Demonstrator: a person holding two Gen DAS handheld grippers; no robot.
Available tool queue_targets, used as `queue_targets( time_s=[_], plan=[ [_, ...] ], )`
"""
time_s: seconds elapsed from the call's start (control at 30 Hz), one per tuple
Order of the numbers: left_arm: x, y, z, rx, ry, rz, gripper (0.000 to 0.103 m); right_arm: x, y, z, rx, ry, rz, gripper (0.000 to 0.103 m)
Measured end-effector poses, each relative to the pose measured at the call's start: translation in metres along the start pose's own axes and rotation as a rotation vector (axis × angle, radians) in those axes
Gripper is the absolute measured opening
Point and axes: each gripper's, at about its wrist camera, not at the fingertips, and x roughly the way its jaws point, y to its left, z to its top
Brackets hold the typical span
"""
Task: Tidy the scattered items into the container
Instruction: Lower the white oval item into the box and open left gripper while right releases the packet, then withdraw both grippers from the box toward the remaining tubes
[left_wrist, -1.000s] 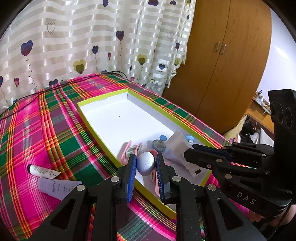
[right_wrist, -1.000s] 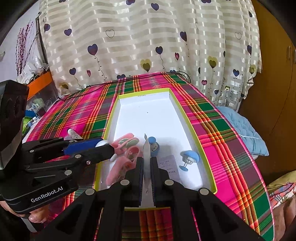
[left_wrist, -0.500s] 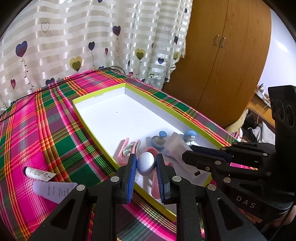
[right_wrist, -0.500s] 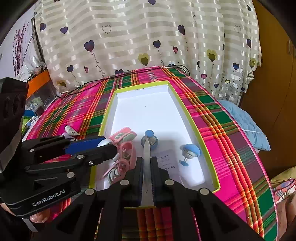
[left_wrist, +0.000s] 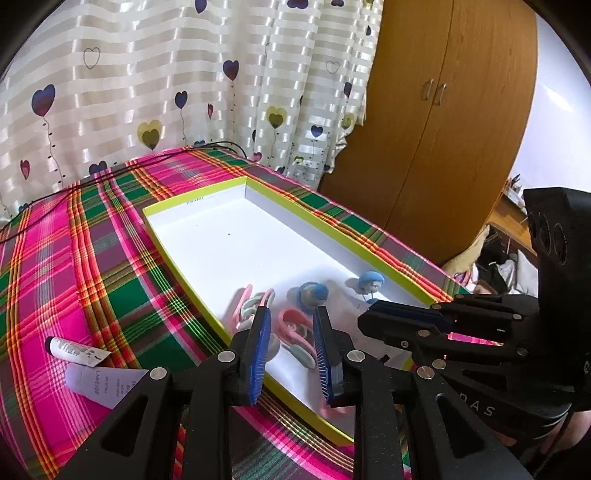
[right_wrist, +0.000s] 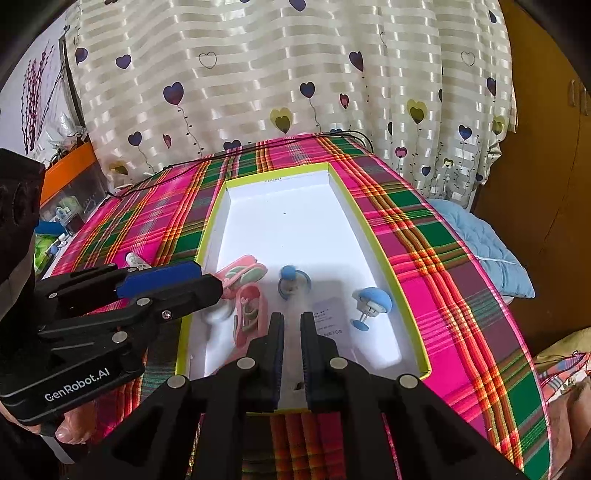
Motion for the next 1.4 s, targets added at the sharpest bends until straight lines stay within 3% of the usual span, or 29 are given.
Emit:
queue_targets(
  time_s=[0.2,0.77,1.4],
  plan=[
    [-0.006,0.0,0.001,-0.005,-0.009,0.001,0.026,-0.008,0.005,0.003,-0.011,-0.012,-0.007,0.01],
    [-0.04,0.006,-0.009,-0.028,-0.024,0.03,0.026,-0.029,0.034,0.006,-0.063,-0.049,-0.002,0.028],
    [-0.065,0.019,-0.027,-0.051,-0.026,0.069,0.026,-0.036,0.055,0.004,-0.104,-0.053,0.006,0.03]
  ],
)
